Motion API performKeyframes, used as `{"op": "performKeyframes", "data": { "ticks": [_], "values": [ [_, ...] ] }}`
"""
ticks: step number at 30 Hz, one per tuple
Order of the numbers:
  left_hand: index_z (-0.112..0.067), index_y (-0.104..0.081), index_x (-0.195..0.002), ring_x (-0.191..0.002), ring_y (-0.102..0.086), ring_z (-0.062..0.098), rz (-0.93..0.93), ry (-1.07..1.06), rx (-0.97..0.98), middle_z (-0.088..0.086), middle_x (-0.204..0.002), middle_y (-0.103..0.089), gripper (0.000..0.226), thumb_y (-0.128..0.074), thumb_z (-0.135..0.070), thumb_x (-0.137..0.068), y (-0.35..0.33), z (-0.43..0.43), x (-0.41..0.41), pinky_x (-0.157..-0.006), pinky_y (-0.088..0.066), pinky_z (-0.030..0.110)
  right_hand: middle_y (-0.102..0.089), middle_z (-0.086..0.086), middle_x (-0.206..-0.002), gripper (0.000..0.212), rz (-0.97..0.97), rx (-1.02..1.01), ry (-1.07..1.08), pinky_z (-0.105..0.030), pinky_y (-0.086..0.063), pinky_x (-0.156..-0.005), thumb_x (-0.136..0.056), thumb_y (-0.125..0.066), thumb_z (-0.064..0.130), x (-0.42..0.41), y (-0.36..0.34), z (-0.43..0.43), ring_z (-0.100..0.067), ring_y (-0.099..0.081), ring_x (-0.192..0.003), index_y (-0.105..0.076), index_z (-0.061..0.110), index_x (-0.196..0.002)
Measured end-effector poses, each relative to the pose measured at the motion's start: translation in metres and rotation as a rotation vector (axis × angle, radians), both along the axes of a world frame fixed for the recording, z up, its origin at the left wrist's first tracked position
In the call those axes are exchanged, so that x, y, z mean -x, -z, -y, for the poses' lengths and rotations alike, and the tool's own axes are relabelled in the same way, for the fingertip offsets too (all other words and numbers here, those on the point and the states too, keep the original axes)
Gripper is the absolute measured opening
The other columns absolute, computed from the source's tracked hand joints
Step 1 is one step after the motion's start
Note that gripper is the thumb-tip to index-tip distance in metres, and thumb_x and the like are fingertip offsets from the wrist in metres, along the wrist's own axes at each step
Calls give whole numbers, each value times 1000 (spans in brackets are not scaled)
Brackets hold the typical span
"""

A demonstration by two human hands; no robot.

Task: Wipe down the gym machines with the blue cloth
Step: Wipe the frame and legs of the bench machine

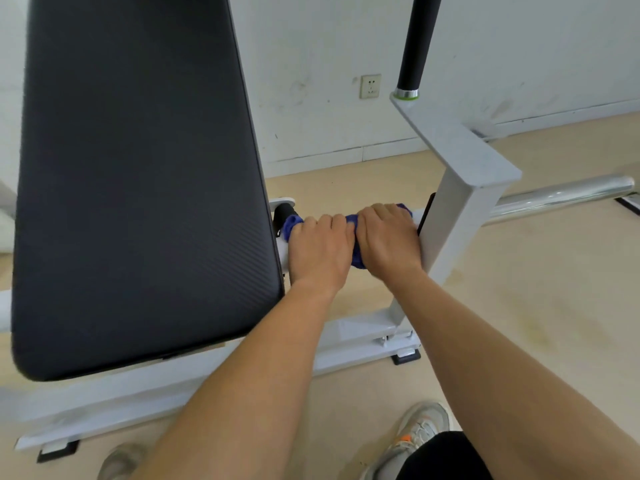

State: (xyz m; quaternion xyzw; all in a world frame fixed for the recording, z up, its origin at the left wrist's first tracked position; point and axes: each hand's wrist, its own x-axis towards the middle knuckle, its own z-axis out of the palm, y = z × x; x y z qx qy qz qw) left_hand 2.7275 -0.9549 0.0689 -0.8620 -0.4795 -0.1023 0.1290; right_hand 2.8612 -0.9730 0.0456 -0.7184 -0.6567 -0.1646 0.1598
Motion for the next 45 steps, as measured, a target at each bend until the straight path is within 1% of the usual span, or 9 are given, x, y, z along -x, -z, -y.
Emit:
{"op": "performKeyframes", "data": {
  "ticks": [3,6,11,17,20,24,37,41,45],
  "values": [
    [-19,-46,-135,-124,-48,27,253,-26,-61,4,-133,-54,40,-29,-35,-104,31,17,7,-108,-35,41,-61,-12,-124,40,-85,-158,42,-44,-39,-104,-102,-35,23,4,35,17,-33,-55,-116,-61,3,-124],
    [-19,-39,-146,-136,-40,29,281,-26,-134,4,-146,-46,46,-28,-34,-104,51,23,9,-117,-25,42,-64,-12,-123,42,-105,-238,56,-42,-38,-105,-101,-33,23,8,39,13,-33,-57,-116,-63,3,-122],
    [-20,-58,-101,-90,-61,22,138,-111,-2,0,-96,-65,20,-38,-24,-98,7,-4,-6,-78,-42,35,-64,-3,-73,30,-96,-130,69,-34,-34,-67,-86,-33,24,7,0,-7,-27,-58,-72,-56,14,-69],
    [-18,-54,-100,-85,-63,23,4,-64,42,0,-95,-65,10,-54,-17,-90,-8,-7,-7,-69,-38,35,-59,-4,-72,18,-47,17,37,-36,-32,-69,-85,-53,14,1,-9,-12,-27,-48,-69,-45,17,-70],
    [-18,-54,-111,-99,-56,22,94,-14,3,0,-106,-62,27,-31,-23,-96,9,4,3,-88,-41,35,-62,-5,-91,5,46,-21,-12,-38,-39,-78,-87,-54,16,1,6,1,-29,-55,-86,-59,12,-88],
    [-7,-49,-141,-136,-42,27,204,-13,-30,9,-145,-50,47,-40,-27,-99,25,23,15,-116,-31,41,-56,-12,-132,42,-150,-29,0,-45,-39,-107,-100,-33,26,16,16,27,-33,-50,-124,-56,5,-129],
    [-15,-55,-114,-102,-51,23,235,-22,163,4,-114,-52,25,-60,-11,-90,-50,28,28,-83,-48,35,-54,-5,-118,39,-175,271,31,-34,-43,-79,-84,-53,3,34,-66,34,-26,-44,-106,-48,17,-119],
    [-19,-62,-102,-100,-48,21,511,83,195,-2,-106,-52,20,-46,-11,-93,-74,41,46,-77,-50,38,-50,-2,-112,33,-197,134,12,-31,-34,-66,-84,-63,7,45,-88,71,-24,-48,-100,-54,20,-113],
    [-24,-63,-93,-99,-45,10,731,245,183,-13,-100,-52,26,-42,-10,-96,-114,56,47,-73,-36,10,-57,-1,-98,24,-214,-208,-7,-30,-34,-66,-85,-56,6,29,-134,119,-26,-52,-88,-66,22,-100]
  ]
}}
